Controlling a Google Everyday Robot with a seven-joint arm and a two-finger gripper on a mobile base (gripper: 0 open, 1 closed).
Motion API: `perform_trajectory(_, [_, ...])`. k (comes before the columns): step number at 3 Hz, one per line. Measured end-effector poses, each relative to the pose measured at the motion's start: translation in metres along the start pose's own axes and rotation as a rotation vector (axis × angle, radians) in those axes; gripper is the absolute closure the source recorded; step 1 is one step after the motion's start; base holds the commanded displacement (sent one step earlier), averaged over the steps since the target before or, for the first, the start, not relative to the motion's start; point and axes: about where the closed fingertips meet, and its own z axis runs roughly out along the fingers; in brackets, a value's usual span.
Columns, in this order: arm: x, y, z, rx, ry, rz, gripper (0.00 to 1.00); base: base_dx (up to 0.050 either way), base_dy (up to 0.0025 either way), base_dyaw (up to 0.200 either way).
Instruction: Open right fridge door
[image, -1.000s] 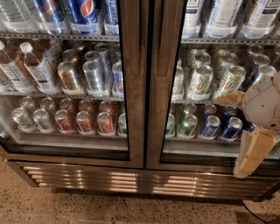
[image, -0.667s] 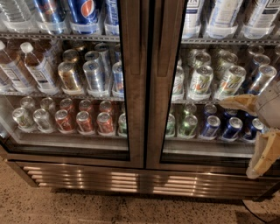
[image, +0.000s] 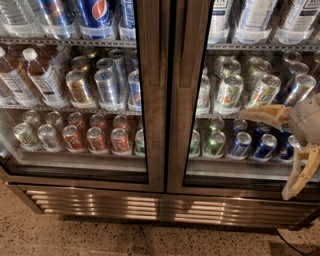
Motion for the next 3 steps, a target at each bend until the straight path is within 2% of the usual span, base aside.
perform_trajectory(1, [0.0,0.0,0.0,0.0,0.0,0.0,0.0,0.0,0.0,0.0])
perform_trajectory(2, [-0.012,-0.004,0.013,-0.032,-0.026,-0.039,0.0,0.0,0.0,0.0])
perform_trajectory(3, [-0.035,-0.004,0.033,-0.062,-0.035,-0.095,0.0,0.0,0.0,0.0])
